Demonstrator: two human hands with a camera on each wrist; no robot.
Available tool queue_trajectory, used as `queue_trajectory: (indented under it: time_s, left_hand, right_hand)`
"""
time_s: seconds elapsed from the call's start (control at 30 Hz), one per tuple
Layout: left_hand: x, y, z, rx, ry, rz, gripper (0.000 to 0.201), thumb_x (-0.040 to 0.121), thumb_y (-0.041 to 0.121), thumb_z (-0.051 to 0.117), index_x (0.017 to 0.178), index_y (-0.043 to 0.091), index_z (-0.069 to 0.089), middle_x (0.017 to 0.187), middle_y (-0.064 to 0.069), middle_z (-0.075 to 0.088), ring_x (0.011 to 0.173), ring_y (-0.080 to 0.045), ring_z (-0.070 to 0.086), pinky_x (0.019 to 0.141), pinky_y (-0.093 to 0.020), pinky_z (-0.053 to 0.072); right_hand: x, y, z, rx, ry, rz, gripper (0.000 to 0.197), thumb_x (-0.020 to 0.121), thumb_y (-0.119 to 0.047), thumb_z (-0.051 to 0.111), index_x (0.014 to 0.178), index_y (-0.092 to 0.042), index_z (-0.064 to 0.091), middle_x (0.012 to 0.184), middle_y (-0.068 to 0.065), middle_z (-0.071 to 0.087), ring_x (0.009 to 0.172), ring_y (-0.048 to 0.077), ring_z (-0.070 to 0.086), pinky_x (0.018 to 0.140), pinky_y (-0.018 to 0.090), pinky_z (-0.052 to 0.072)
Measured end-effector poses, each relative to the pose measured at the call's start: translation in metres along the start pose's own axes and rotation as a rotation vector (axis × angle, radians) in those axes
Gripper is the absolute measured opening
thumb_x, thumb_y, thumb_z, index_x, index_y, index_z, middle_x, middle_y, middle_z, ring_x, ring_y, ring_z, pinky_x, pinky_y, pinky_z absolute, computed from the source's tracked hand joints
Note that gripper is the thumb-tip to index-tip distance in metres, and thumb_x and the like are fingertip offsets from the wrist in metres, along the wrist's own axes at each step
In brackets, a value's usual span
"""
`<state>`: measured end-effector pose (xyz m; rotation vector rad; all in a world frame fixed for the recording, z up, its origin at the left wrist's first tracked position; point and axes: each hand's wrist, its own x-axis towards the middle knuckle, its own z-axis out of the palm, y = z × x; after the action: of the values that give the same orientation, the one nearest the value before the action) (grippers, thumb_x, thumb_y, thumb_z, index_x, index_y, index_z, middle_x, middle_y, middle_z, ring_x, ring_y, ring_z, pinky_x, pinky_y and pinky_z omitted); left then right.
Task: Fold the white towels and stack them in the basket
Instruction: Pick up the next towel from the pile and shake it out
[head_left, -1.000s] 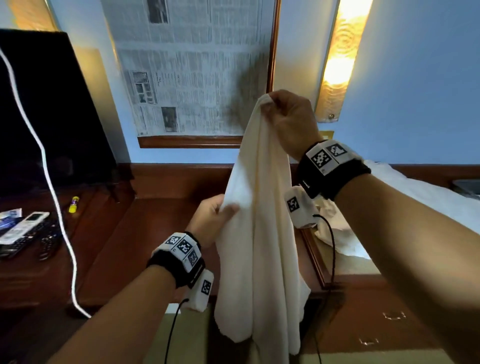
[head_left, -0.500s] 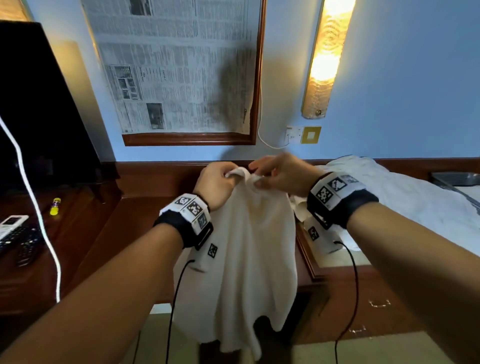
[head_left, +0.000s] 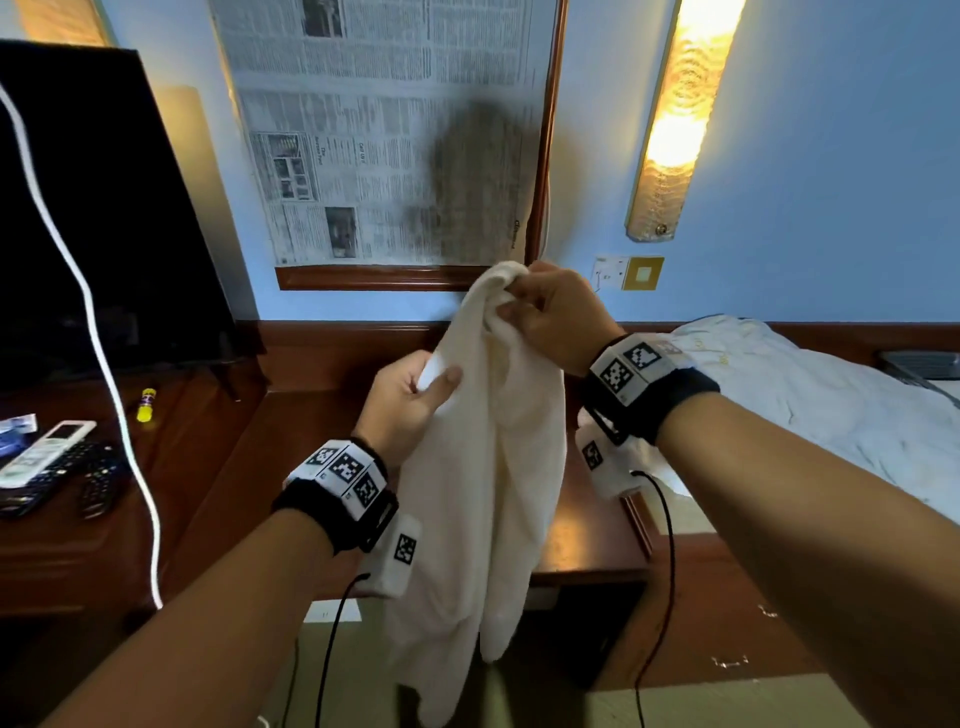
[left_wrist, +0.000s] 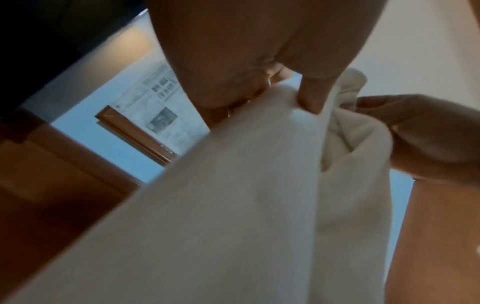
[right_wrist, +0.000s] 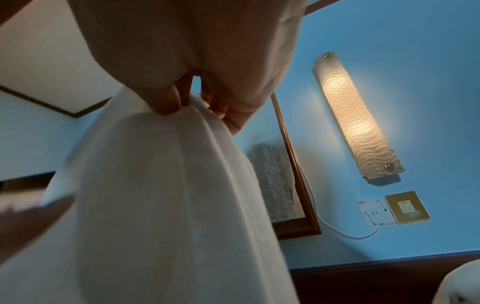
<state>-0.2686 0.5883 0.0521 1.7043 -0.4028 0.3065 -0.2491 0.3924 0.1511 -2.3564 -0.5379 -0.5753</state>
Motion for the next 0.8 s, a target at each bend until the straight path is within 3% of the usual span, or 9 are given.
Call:
queue_trajectory:
  time_s: [0.1,0.2,0.33,0.43,0.5,0.57,0.63,0.73,0.8]
  left_hand:
    - [-0.017,-0.015,-0.015,-0.016,-0.065,-0.131,0.056,0.08,0.052,0.07,0.096,-0.001,0.066,0.093,-0.021,0.072,0.079,-0.024,0.067,0.072,-0.048,0.057]
    - [-0.038,-0.028,-0.023,0.084,-0.146,-0.202,0.048,0.084,0.045,0.07,0.109,0.003,0.069,0.102,-0.011,0.075,0.093,-0.026,0.072,0.085,-0.054,0.057]
    - [-0.066,-0.044,-0.039,0.109,-0.125,-0.24,0.063,0.078,0.061,0.063,0.102,0.004,0.067,0.097,-0.013,0.073,0.086,-0.031,0.07,0.077,-0.051,0.055]
    - [-0.072,-0.041,-0.052,0.094,-0.067,-0.262,0.03,0.093,0.034,0.066,0.098,0.004,0.062,0.095,-0.016,0.07,0.081,-0.026,0.064,0.073,-0.043,0.053]
    - [-0.071,-0.037,-0.059,0.041,-0.061,-0.277,0.01,0.095,0.014,0.066,0.096,0.009,0.056,0.092,-0.015,0.066,0.079,-0.021,0.059,0.07,-0.03,0.05]
    - [-0.071,-0.032,-0.063,-0.005,-0.097,-0.292,0.01,0.086,0.016,0.065,0.092,0.017,0.056,0.089,-0.01,0.063,0.08,-0.019,0.057,0.07,-0.03,0.047]
    - [-0.074,-0.024,-0.063,-0.087,-0.144,-0.342,0.008,0.08,0.023,0.061,0.086,0.02,0.059,0.086,-0.007,0.062,0.079,-0.02,0.056,0.073,-0.035,0.045]
    - [-0.08,-0.013,-0.064,-0.289,-0.158,-0.449,0.02,0.101,0.028,0.053,0.097,0.016,0.068,0.084,0.002,0.073,0.075,-0.014,0.069,0.072,-0.026,0.052]
    - [-0.08,-0.011,-0.069,-0.259,-0.156,-0.462,0.026,0.106,0.023,0.046,0.096,0.013,0.069,0.082,0.003,0.072,0.07,-0.008,0.068,0.069,-0.025,0.051]
  right_hand:
    - [0.014,-0.011,-0.007,0.021,0.11,0.043,0.02,0.093,-0.019,0.063,0.09,-0.003,0.073,0.095,0.018,0.058,0.085,0.031,0.058,0.084,0.046,0.048]
    - [0.023,-0.022,-0.012,0.067,0.211,0.084,0.023,0.094,-0.024,0.06,0.09,-0.005,0.073,0.095,0.014,0.06,0.086,0.027,0.059,0.084,0.04,0.049]
    - [0.023,-0.029,-0.01,0.051,0.298,0.153,0.025,0.095,-0.029,0.058,0.098,-0.011,0.075,0.099,0.012,0.064,0.091,0.026,0.06,0.084,0.037,0.049]
    - [0.014,-0.026,-0.001,-0.048,0.318,0.208,0.026,0.096,-0.027,0.055,0.105,-0.013,0.074,0.098,0.009,0.065,0.088,0.023,0.058,0.079,0.031,0.045]
    - [0.007,-0.025,0.008,-0.038,0.365,0.25,0.023,0.094,-0.024,0.056,0.103,-0.016,0.076,0.093,0.003,0.065,0.085,0.018,0.059,0.072,0.025,0.044]
    - [0.002,-0.024,0.016,0.036,0.413,0.302,0.019,0.092,-0.024,0.06,0.098,-0.019,0.078,0.095,-0.001,0.067,0.09,0.016,0.063,0.077,0.023,0.047]
    - [-0.002,-0.024,0.021,0.06,0.387,0.334,0.018,0.092,-0.025,0.062,0.096,-0.016,0.077,0.1,-0.001,0.068,0.094,0.017,0.063,0.087,0.029,0.049]
    - [-0.01,-0.023,0.022,0.069,0.356,0.345,0.013,0.093,-0.019,0.062,0.085,-0.02,0.072,0.088,-0.006,0.062,0.072,0.006,0.057,0.073,0.019,0.042]
    - [-0.016,-0.022,0.023,0.074,0.365,0.366,0.013,0.093,-0.016,0.063,0.082,-0.019,0.07,0.086,-0.005,0.063,0.069,0.004,0.054,0.075,0.017,0.039]
